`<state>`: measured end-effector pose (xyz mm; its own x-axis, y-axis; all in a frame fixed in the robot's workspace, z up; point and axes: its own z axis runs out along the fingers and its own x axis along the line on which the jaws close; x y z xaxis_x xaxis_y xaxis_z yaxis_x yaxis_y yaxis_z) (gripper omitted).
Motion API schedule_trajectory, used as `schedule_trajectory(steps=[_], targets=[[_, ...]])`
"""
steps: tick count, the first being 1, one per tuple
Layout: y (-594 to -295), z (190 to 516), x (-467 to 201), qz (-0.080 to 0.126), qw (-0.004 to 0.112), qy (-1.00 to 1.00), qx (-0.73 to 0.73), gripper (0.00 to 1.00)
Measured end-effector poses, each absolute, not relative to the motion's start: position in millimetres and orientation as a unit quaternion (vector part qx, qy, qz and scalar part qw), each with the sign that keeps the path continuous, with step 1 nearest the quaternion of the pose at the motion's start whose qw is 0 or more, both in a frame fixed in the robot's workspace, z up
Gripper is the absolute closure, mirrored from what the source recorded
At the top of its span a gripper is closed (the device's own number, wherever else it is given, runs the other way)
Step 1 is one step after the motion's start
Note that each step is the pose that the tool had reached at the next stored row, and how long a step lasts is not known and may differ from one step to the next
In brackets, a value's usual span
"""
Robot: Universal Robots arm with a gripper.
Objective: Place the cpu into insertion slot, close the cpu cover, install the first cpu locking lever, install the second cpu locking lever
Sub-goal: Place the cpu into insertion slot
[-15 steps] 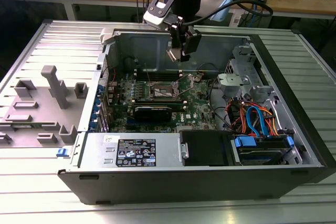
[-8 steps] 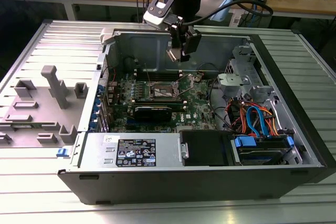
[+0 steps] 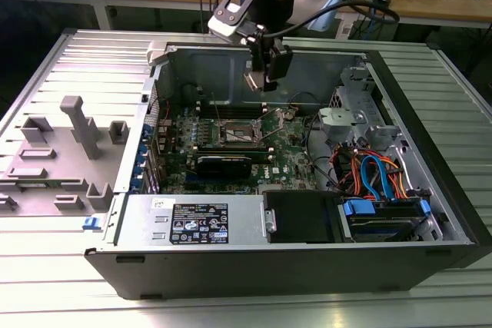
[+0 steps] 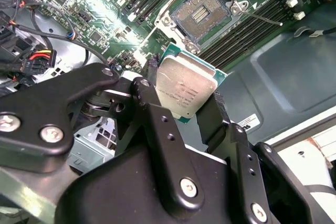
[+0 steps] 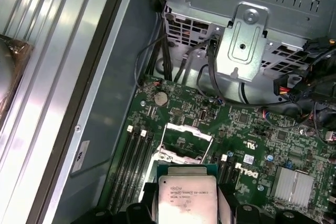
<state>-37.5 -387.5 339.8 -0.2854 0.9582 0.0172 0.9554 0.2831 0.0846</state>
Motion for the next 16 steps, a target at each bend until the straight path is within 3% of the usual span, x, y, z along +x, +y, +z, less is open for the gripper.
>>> schedule_trajectory(steps=[16], targets=[[-390.0,334.4,-37.5,0.038,0.021,0.756,0.654,0.46]])
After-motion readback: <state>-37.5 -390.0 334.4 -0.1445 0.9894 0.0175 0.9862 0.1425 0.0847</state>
